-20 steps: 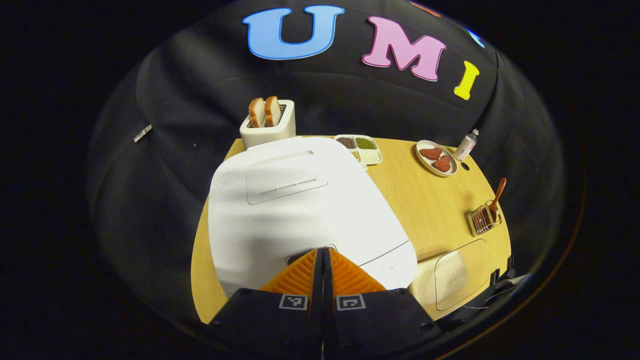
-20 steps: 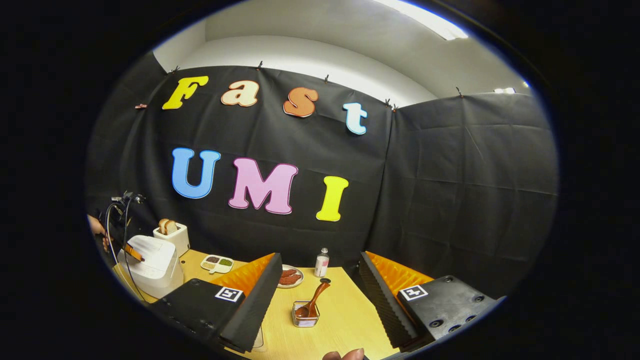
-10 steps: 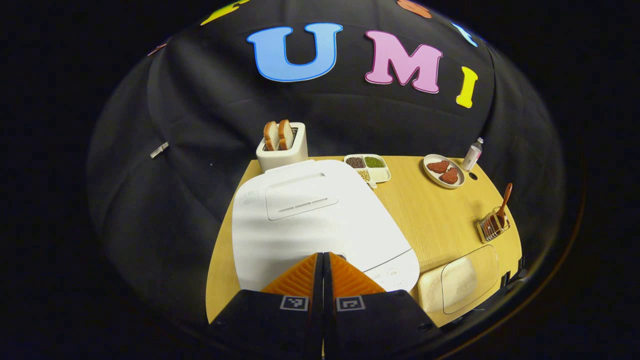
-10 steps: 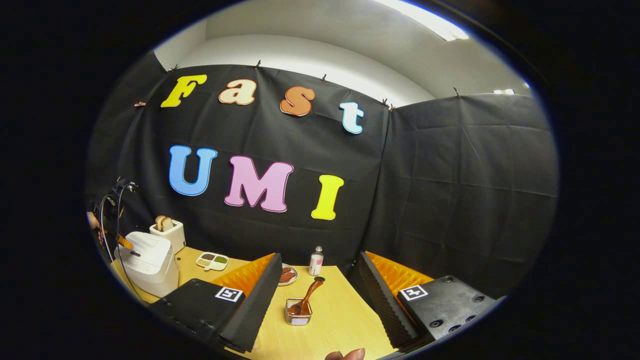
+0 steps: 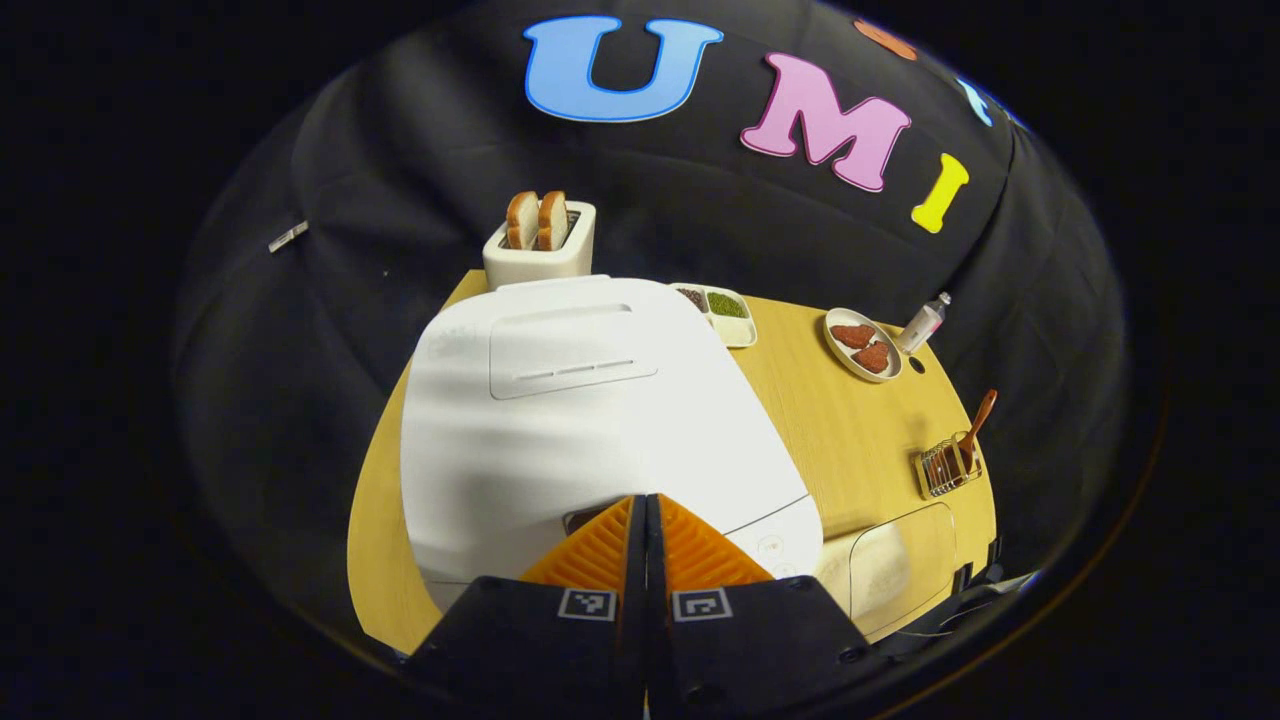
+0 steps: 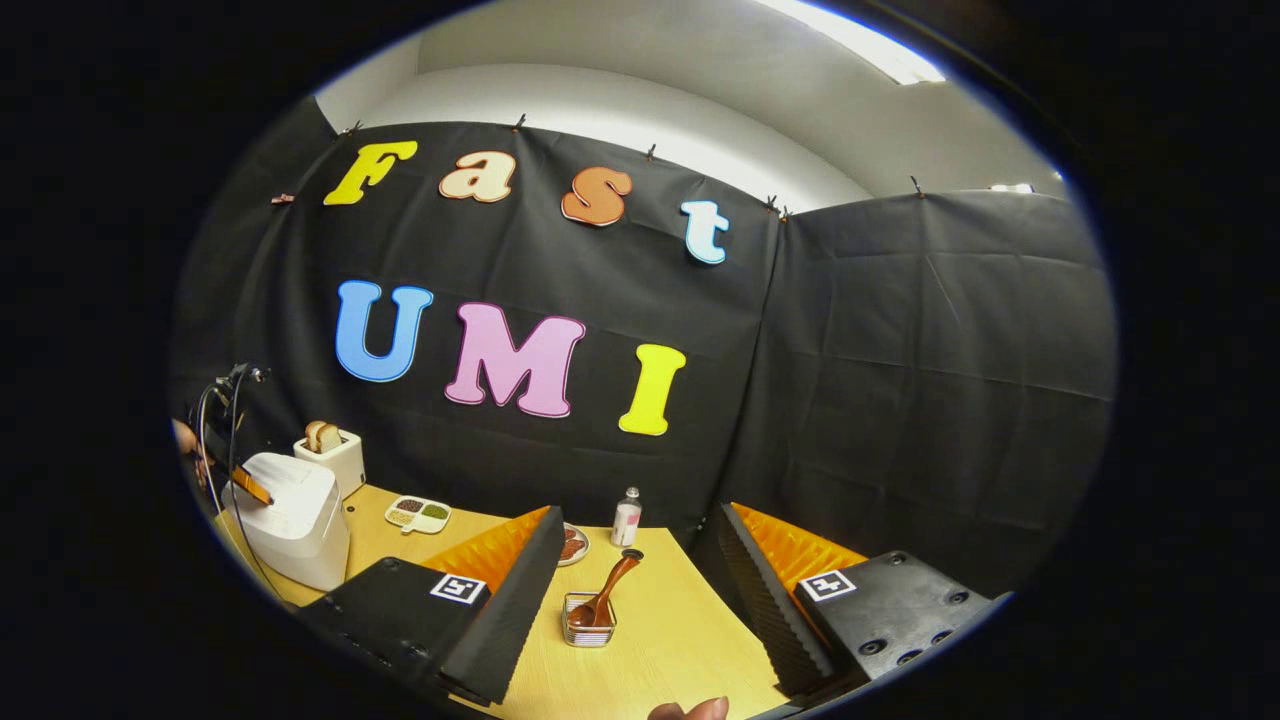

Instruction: Close the left gripper, press the button to open the rice cooker; take a wooden spoon from the chopstick holder with the right hand, scoop a spoonful of rice and pour it into the rice cooker, then put the wooden spoon back into the chopstick holder.

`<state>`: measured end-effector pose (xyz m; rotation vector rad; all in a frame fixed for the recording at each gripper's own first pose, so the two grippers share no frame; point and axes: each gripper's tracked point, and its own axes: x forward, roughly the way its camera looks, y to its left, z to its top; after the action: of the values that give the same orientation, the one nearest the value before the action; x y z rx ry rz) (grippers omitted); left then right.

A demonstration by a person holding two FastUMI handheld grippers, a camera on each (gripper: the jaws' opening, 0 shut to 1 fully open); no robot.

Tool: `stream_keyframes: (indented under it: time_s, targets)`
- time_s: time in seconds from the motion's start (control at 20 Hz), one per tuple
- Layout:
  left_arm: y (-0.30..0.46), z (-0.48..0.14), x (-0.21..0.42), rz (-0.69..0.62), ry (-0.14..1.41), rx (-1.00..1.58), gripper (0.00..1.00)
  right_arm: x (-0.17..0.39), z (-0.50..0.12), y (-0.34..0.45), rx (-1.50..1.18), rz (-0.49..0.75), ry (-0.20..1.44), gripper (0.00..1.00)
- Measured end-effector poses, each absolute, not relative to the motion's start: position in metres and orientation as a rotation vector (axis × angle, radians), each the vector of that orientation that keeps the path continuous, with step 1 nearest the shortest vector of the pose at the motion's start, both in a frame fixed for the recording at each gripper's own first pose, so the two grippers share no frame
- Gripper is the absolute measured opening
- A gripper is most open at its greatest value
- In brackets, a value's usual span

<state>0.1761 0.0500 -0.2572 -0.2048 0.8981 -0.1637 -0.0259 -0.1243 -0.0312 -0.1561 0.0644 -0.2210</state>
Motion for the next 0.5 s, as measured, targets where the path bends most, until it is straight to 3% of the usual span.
stream_keyframes:
  time_s: [0.5]
  targets:
    - [0.052,-0.227,0.183,-0.145,0.83,-0.067,0.06,-0.008,-0.069,-0.143,-0.16,-0.185,0.106,0.98]
